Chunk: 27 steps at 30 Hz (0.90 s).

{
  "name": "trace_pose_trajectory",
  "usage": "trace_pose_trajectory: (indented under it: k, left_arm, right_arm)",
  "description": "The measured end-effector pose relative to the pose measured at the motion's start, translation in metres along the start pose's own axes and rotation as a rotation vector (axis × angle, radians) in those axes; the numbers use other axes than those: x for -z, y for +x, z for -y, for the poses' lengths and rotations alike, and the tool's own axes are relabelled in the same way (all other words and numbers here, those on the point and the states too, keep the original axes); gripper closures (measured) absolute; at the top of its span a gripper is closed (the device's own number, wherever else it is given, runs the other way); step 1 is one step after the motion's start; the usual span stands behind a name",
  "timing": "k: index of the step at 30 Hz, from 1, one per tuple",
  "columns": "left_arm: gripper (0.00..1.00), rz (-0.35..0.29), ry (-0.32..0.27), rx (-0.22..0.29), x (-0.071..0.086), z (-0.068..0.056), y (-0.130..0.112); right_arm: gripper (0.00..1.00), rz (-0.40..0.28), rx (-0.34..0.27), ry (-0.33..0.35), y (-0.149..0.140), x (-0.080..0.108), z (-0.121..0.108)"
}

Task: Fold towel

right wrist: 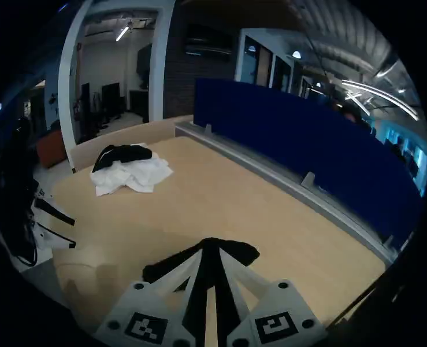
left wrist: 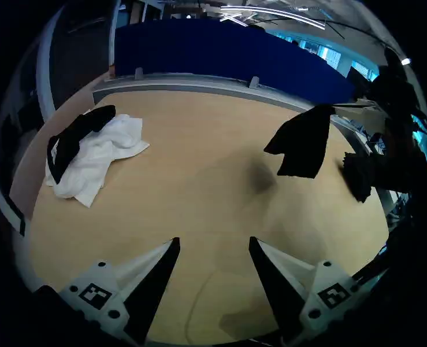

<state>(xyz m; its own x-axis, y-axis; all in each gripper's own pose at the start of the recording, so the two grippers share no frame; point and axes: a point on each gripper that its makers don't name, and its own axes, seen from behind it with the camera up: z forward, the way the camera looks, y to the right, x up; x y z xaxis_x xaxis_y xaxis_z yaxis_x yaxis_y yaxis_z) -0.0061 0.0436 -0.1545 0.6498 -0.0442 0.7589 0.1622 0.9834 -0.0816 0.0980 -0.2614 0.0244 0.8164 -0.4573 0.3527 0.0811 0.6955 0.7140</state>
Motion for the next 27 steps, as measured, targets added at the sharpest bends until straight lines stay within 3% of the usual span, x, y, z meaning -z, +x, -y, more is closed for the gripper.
trace_pose_trajectory:
  k: [12, 27]
  left_arm:
    - [0.12, 0.004, -0.020, -0.021, 0.000, -0.010, 0.002]
    - [0.12, 0.033, -0.046, -0.072, -0.007, -0.029, -0.001]
  right_arm:
    - [0.94, -0.013, -0.025, -0.048, 0.001, 0.025, -0.033]
    - [0.94, 0.007, -0.083, -0.183, -0.031, 0.077, -0.137]
